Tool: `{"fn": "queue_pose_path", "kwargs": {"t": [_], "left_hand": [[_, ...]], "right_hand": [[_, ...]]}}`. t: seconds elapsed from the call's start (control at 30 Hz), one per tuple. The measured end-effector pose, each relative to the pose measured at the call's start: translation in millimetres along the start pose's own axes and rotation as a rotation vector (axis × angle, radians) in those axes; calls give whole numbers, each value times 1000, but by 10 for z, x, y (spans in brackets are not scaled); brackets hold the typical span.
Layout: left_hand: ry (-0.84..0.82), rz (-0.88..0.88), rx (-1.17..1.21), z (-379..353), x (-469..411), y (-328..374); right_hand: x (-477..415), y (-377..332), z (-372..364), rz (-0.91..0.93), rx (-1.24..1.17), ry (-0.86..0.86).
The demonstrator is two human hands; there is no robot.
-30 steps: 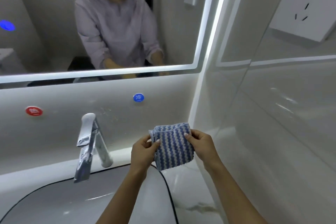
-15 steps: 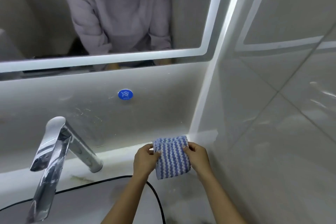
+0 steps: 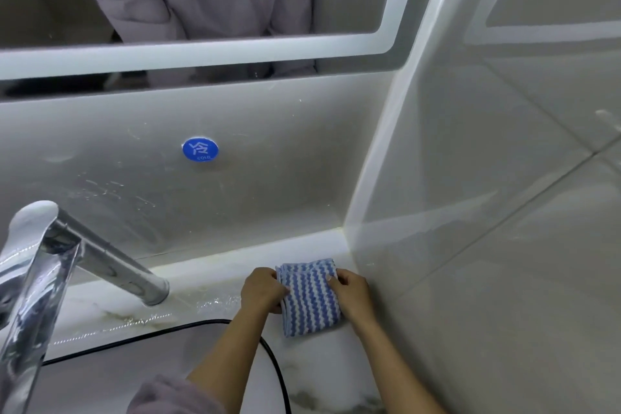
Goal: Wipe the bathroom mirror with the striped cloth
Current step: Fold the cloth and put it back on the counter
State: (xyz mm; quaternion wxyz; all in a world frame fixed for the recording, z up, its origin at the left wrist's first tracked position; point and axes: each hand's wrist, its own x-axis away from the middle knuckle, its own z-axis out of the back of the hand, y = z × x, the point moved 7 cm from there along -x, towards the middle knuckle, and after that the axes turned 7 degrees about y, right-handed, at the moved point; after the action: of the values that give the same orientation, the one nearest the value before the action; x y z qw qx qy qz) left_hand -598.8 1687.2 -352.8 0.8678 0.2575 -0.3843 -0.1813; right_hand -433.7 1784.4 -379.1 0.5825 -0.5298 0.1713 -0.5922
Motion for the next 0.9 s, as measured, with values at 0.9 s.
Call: {"fn": "queue_pose_path", "kwargs": {"t": [0.9], "left_hand": [[-319,-344,-989,-593,120,-188]], "right_hand": [[176,309,-292,602,937,-129]]}}
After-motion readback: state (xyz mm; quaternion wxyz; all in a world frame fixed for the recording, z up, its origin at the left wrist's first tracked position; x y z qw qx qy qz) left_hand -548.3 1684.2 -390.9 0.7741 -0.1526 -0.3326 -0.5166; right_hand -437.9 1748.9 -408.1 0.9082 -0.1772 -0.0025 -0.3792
